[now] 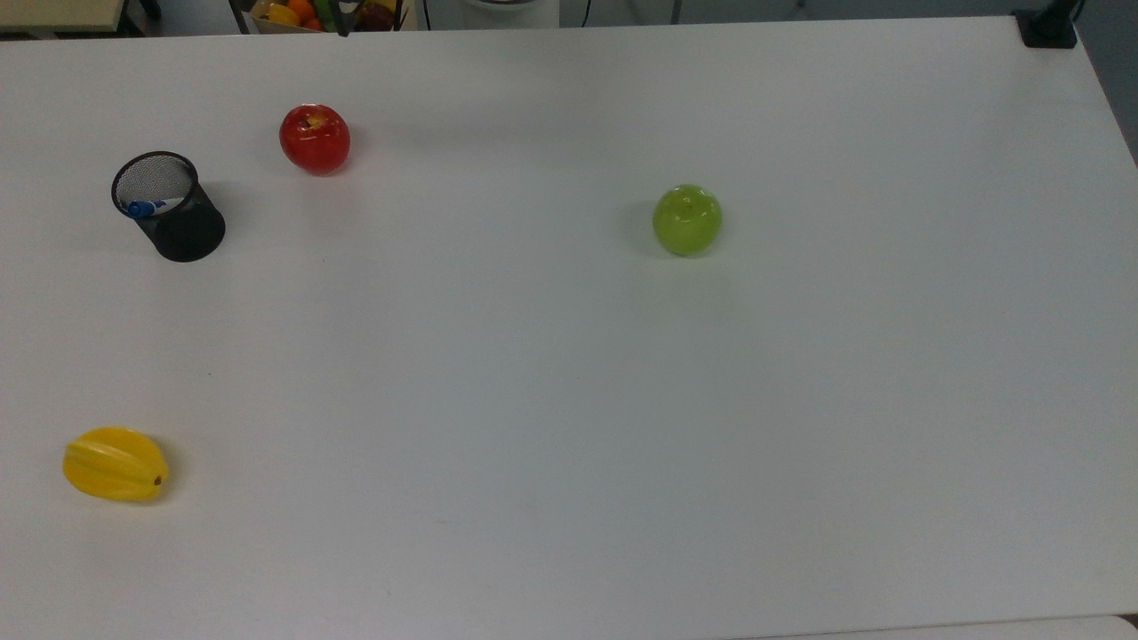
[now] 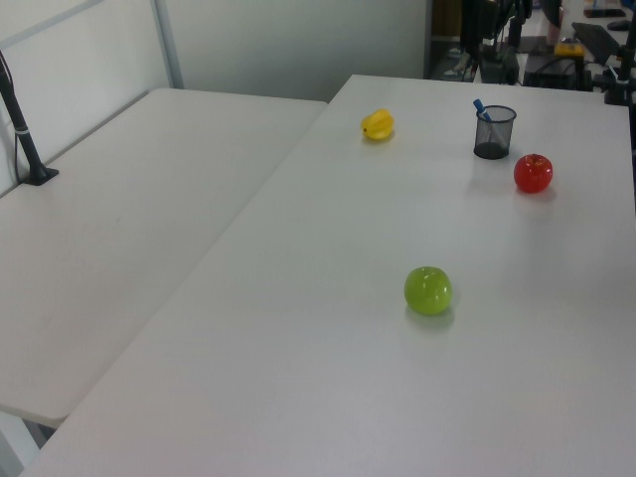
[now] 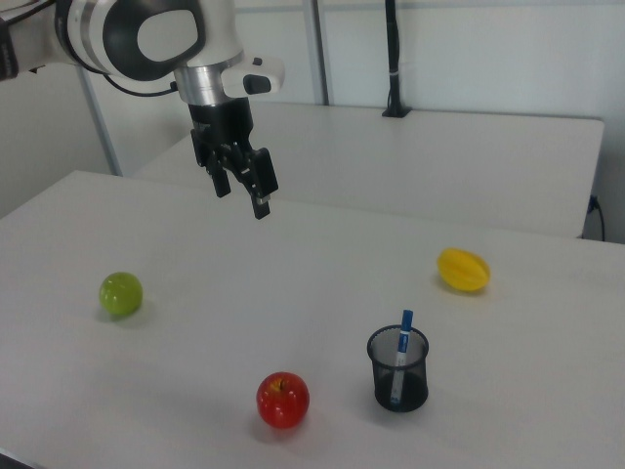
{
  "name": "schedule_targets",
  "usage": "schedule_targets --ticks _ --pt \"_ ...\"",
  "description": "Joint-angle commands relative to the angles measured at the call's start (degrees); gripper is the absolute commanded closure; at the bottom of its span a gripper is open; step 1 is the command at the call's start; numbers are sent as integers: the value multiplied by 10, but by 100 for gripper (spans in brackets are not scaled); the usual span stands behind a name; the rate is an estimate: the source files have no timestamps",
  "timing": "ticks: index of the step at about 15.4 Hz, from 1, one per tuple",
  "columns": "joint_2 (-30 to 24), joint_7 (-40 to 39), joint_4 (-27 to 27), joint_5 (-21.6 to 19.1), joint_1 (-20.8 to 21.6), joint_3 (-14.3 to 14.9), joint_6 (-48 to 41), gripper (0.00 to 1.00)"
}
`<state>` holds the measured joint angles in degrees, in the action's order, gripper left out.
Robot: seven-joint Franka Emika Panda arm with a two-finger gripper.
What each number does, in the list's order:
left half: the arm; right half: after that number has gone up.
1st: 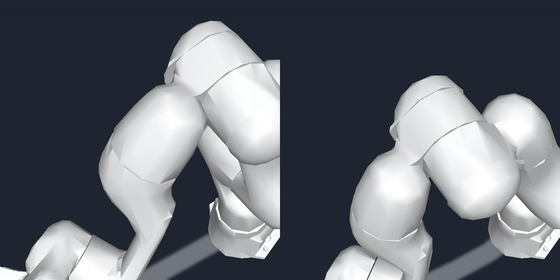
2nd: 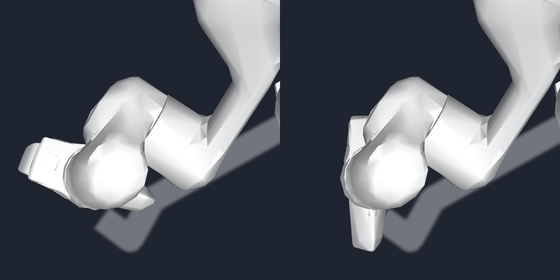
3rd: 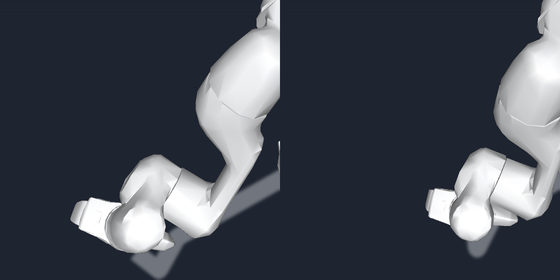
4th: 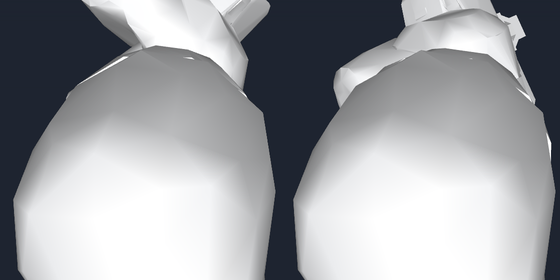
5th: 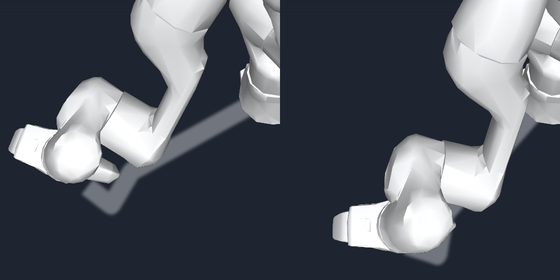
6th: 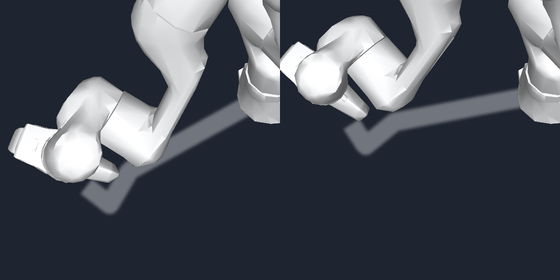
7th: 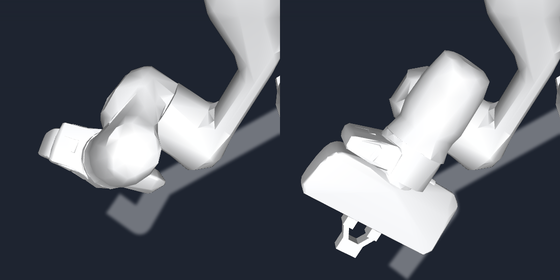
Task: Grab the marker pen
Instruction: 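Move the gripper over the black mesh pen cup, then lower the gripper and close it on the marker in the cup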
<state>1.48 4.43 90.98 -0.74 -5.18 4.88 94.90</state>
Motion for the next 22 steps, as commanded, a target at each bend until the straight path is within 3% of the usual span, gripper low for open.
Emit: schedule_targets --ticks 1,3,7,10,15,22 --pt "-12 -19 7 5 1 4 -13 0" --pt "-7 -45 9 7 -4 12 3 0" --pt "21 -65 30 4 -1 80 126 0" --pt "33 -148 66 -5 2 136 185 0" --pt "92 -323 77 -98 4 221 245 3" --pt "164 -335 78 -174 5 235 353 16"
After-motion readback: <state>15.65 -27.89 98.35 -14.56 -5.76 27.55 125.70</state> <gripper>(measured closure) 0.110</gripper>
